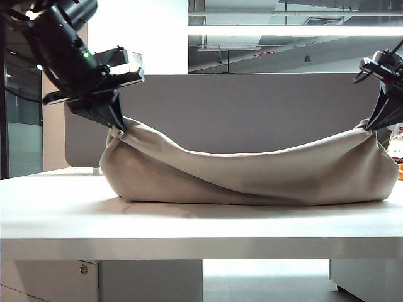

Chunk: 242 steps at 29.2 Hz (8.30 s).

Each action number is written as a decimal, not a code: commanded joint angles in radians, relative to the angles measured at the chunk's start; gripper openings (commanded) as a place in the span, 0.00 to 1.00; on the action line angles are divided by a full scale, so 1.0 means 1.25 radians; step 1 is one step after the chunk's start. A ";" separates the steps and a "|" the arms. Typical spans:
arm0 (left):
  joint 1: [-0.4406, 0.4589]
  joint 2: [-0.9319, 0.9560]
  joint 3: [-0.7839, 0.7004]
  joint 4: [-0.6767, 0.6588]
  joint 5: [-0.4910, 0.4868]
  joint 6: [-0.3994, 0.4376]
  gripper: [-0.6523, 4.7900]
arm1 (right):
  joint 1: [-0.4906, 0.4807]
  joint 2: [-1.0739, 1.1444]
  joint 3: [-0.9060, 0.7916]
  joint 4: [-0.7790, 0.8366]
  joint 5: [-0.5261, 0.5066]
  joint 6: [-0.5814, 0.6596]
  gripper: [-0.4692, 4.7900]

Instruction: Fold the bottom side of the T-shirt horizontally towards the center, about one-third of the way, then fold the sleeve back towards the center, creating a straight line along the edge of the T-shirt, and finally fold the bottom of the T-shirt up towards the top, creating a neat rectangle.

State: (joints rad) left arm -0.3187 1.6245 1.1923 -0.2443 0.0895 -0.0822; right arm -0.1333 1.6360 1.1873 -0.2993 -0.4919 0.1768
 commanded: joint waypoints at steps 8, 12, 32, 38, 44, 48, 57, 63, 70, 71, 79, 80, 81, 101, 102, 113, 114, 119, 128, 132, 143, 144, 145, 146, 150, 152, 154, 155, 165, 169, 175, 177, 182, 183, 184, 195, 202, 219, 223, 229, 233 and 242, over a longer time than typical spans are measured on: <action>0.015 0.169 0.216 -0.025 -0.014 0.042 0.11 | 0.001 0.114 0.169 0.012 0.039 0.002 0.09; 0.037 0.200 0.262 -0.026 -0.014 0.041 0.11 | 0.000 0.153 0.242 0.000 0.039 0.002 0.09; 0.078 0.340 0.404 -0.037 -0.014 0.072 0.11 | -0.001 0.297 0.379 0.017 0.097 -0.016 0.09; 0.078 0.364 0.405 0.002 -0.015 0.075 0.20 | -0.005 0.311 0.379 0.052 0.112 -0.020 0.27; 0.078 0.368 0.405 0.069 -0.020 0.076 0.36 | -0.005 0.328 0.379 0.088 0.127 -0.023 0.42; 0.078 0.368 0.406 0.088 -0.021 0.090 0.63 | -0.005 0.337 0.379 0.096 0.125 -0.022 0.61; 0.078 0.365 0.407 0.061 -0.020 0.086 0.79 | -0.005 0.333 0.379 0.069 0.124 -0.022 0.38; 0.079 0.336 0.407 0.002 -0.020 0.064 0.25 | -0.009 0.333 0.379 0.013 0.069 -0.022 0.09; 0.079 0.271 0.407 -0.021 -0.018 0.067 0.11 | -0.016 0.304 0.378 -0.037 0.048 -0.031 0.09; 0.079 0.262 0.407 -0.023 -0.017 0.068 0.11 | -0.016 0.295 0.378 -0.040 0.048 -0.035 0.09; 0.079 0.183 0.407 -0.057 -0.017 0.069 0.11 | -0.015 0.210 0.376 -0.068 0.050 -0.044 0.09; 0.079 0.175 0.407 -0.064 -0.017 0.068 0.11 | -0.014 0.199 0.376 -0.072 0.050 -0.044 0.09; 0.079 0.166 0.407 -0.072 -0.017 0.067 0.11 | -0.014 0.188 0.375 -0.076 0.050 -0.044 0.09; 0.078 -0.242 -0.027 0.037 -0.023 0.035 0.11 | -0.013 -0.204 -0.049 0.083 0.050 -0.052 0.09; 0.078 -0.262 -0.045 0.035 -0.031 0.035 0.11 | -0.013 -0.223 -0.073 0.091 0.051 -0.052 0.09; 0.077 -0.502 -0.264 0.034 -0.056 -0.025 0.11 | -0.013 -0.455 -0.310 0.099 0.054 -0.055 0.09; 0.074 -0.531 -0.291 0.034 -0.067 -0.025 0.11 | -0.013 -0.478 -0.330 0.100 0.056 -0.055 0.09; 0.042 -0.676 -0.416 0.032 -0.103 -0.040 0.11 | -0.013 -0.600 -0.432 0.098 0.057 -0.053 0.09; 0.024 -0.898 -0.583 -0.013 -0.110 -0.094 0.11 | -0.013 -0.781 -0.563 0.054 0.077 -0.030 0.09; 0.024 -0.984 -0.641 -0.059 -0.110 -0.096 0.11 | -0.013 -0.866 -0.635 0.048 0.079 -0.007 0.09; 0.024 -1.184 -0.799 -0.078 -0.107 -0.097 0.11 | -0.013 -1.168 -0.800 0.025 0.123 0.086 0.09; 0.024 -1.196 -0.812 -0.079 -0.106 -0.097 0.11 | -0.013 -1.194 -0.807 0.015 0.125 0.086 0.09; 0.024 -1.207 -0.824 -0.079 -0.103 -0.102 0.11 | -0.013 -1.225 -0.813 -0.001 0.129 0.085 0.09; 0.024 -1.217 -0.836 -0.079 -0.101 -0.110 0.11 | -0.013 -1.250 -0.818 -0.016 0.129 0.085 0.09; 0.024 -1.254 -0.874 -0.079 -0.091 -0.107 0.11 | -0.014 -1.308 -0.840 -0.035 0.128 0.090 0.09; 0.024 -1.267 -0.884 -0.081 -0.089 -0.103 0.11 | -0.013 -1.299 -0.842 -0.038 0.128 0.090 0.09; 0.024 -1.272 -0.891 -0.082 -0.089 -0.087 0.11 | -0.013 -1.300 -0.848 -0.039 0.128 0.088 0.09; 0.024 -1.274 -0.891 -0.088 -0.090 -0.081 0.11 | -0.013 -1.300 -0.851 -0.045 0.128 0.087 0.09; 0.024 -1.275 -0.893 -0.110 -0.090 -0.038 0.11 | -0.013 -1.306 -0.898 -0.046 0.126 0.086 0.09; 0.024 -1.274 -0.901 -0.109 -0.092 -0.036 0.11 | -0.013 -1.306 -0.898 -0.049 0.125 0.076 0.09; 0.024 -1.273 -0.902 -0.103 -0.103 -0.018 0.11 | -0.013 -1.306 -0.898 -0.052 0.124 0.058 0.09; 0.024 -1.273 -0.902 -0.103 -0.092 -0.018 0.11 | -0.013 -1.306 -0.898 -0.052 0.098 0.047 0.09; 0.024 -1.273 -0.902 -0.103 -0.074 -0.040 0.11 | -0.013 -1.306 -0.898 -0.051 0.022 0.043 0.09; 0.024 -1.273 -0.902 -0.103 -0.082 -0.041 0.11 | -0.013 -1.306 -0.898 -0.051 0.022 0.043 0.09; 0.024 -1.273 -0.902 -0.103 -0.087 -0.045 0.11 | -0.013 -1.306 -0.898 -0.051 0.024 0.043 0.09; 0.024 -1.273 -0.902 -0.091 -0.076 -0.094 0.11 | -0.014 -1.306 -0.898 -0.046 0.067 0.044 0.09; 0.024 -1.274 -0.902 -0.093 -0.069 -0.090 0.11 | -0.013 -1.306 -0.898 -0.049 0.070 0.064 0.09; 0.072 -1.274 -0.902 -0.103 -0.069 -0.087 0.11 | -0.014 -1.306 -0.898 -0.051 0.072 0.065 0.09; 0.160 -1.275 -0.902 -0.103 -0.068 -0.087 0.11 | -0.013 -1.306 -0.898 -0.051 0.072 0.065 0.09; 0.281 -1.283 -0.911 -0.071 -0.074 -0.081 0.11 | -0.013 -1.306 -0.898 -0.051 0.072 0.065 0.09; 0.327 -1.297 -0.912 -0.059 -0.074 -0.069 0.11 | -0.013 -1.306 -0.898 -0.051 0.072 0.065 0.09; 0.338 -1.297 -0.923 -0.020 -0.014 -0.039 0.11 | -0.014 -1.306 -0.898 -0.051 0.072 0.065 0.09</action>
State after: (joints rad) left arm 0.1040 0.0032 0.0494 -0.2878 0.0349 -0.1505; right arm -0.1501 0.0029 0.0658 -0.3645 -0.4023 0.2539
